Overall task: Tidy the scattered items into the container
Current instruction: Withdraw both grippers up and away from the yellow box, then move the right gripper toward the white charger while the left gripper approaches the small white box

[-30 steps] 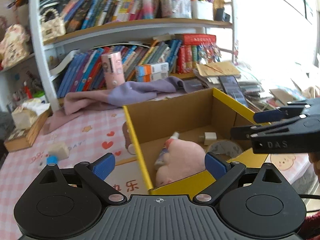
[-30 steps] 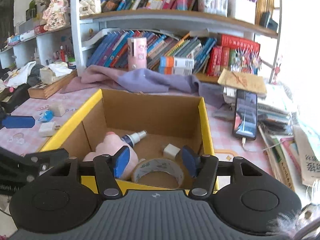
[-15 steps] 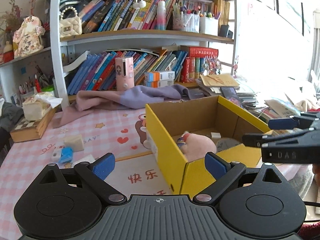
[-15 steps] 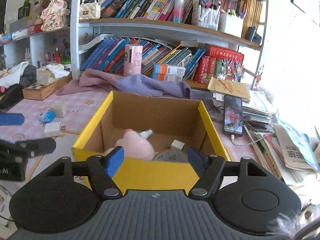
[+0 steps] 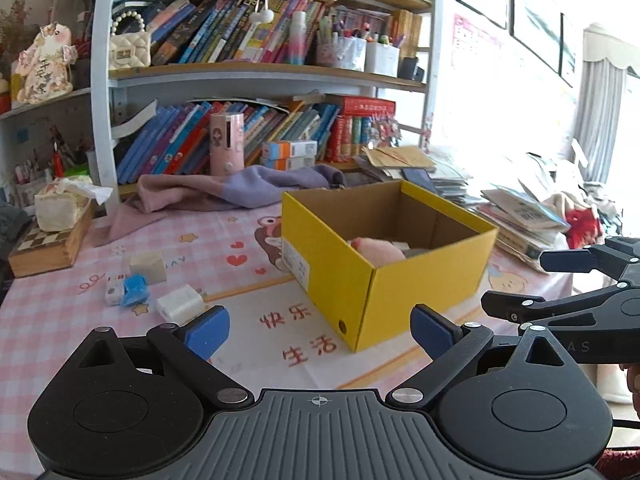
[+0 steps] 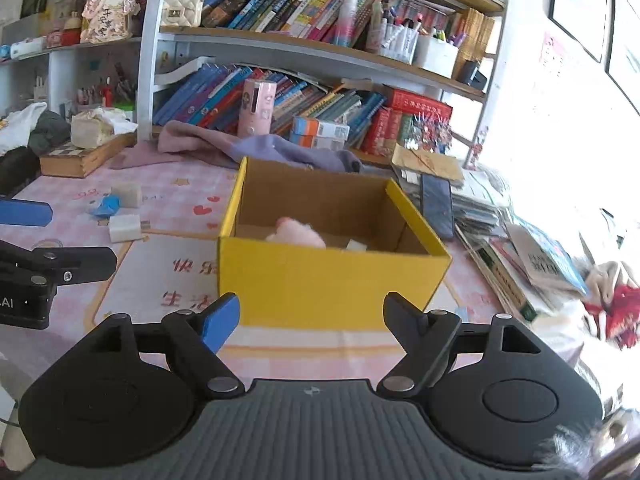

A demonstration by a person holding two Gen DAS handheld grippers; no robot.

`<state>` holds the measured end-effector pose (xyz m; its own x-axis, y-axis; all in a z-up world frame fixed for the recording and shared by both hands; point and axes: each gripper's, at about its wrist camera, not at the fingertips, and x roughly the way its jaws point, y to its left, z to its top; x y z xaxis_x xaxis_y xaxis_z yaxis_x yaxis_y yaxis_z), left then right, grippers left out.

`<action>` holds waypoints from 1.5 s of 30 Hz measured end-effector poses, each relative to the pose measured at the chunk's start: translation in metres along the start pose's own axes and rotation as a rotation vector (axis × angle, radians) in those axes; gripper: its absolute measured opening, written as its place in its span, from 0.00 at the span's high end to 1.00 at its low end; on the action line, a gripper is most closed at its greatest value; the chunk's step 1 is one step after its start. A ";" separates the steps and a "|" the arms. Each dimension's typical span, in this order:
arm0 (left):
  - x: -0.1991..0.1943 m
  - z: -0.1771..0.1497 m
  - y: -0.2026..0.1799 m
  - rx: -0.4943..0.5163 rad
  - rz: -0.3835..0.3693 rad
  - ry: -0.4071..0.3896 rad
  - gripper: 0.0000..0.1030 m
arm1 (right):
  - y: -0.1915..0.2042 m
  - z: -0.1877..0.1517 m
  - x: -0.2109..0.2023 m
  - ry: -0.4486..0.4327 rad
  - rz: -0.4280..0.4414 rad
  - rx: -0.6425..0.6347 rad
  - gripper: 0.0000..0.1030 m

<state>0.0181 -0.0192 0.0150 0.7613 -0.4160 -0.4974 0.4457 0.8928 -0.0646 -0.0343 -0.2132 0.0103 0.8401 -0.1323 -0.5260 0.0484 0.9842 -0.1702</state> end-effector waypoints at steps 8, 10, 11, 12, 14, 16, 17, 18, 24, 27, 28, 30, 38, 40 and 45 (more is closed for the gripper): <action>-0.017 -0.024 0.008 0.058 0.001 0.097 0.04 | 0.030 -0.011 -0.008 0.100 0.025 0.030 0.19; -0.022 -0.028 0.013 0.051 0.015 0.102 0.04 | 0.039 -0.012 -0.009 0.112 0.045 0.014 0.19; -0.024 -0.030 0.016 0.045 0.023 0.105 0.04 | 0.044 -0.012 -0.008 0.117 0.057 0.004 0.19; -0.026 -0.032 0.020 0.036 0.034 0.109 0.04 | 0.049 -0.012 -0.008 0.123 0.070 -0.007 0.19; -0.032 -0.036 0.027 0.017 0.056 0.115 0.04 | 0.060 -0.013 -0.007 0.131 0.096 -0.031 0.19; -0.038 -0.040 0.034 -0.002 0.081 0.119 0.04 | 0.068 -0.012 -0.006 0.131 0.120 -0.046 0.19; -0.040 -0.042 0.037 -0.010 0.093 0.121 0.04 | 0.072 -0.012 -0.005 0.130 0.133 -0.051 0.18; -0.043 -0.043 0.041 -0.017 0.108 0.123 0.04 | 0.076 -0.010 -0.004 0.129 0.147 -0.057 0.18; -0.063 -0.050 0.061 -0.063 0.201 0.121 0.04 | 0.103 -0.001 0.001 0.109 0.232 -0.108 0.18; -0.071 -0.053 0.070 -0.081 0.236 0.118 0.04 | 0.116 0.003 0.002 0.099 0.268 -0.133 0.18; -0.073 -0.053 0.072 -0.084 0.247 0.113 0.04 | 0.120 0.004 0.003 0.097 0.277 -0.137 0.18; -0.078 -0.054 0.076 -0.093 0.276 0.095 0.04 | 0.125 0.006 0.003 0.092 0.290 -0.144 0.18; -0.087 -0.056 0.093 -0.133 0.318 0.087 0.04 | 0.143 0.014 -0.001 0.062 0.313 -0.180 0.18; -0.087 -0.057 0.093 -0.135 0.317 0.092 0.04 | 0.146 0.016 0.000 0.061 0.323 -0.193 0.18; -0.088 -0.059 0.097 -0.157 0.321 0.092 0.04 | 0.155 0.018 0.000 0.063 0.349 -0.239 0.18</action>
<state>-0.0337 0.1139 0.0017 0.8018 -0.0993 -0.5893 0.1077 0.9940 -0.0209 -0.0166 -0.0583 -0.0011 0.7492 0.1894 -0.6347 -0.3653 0.9174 -0.1575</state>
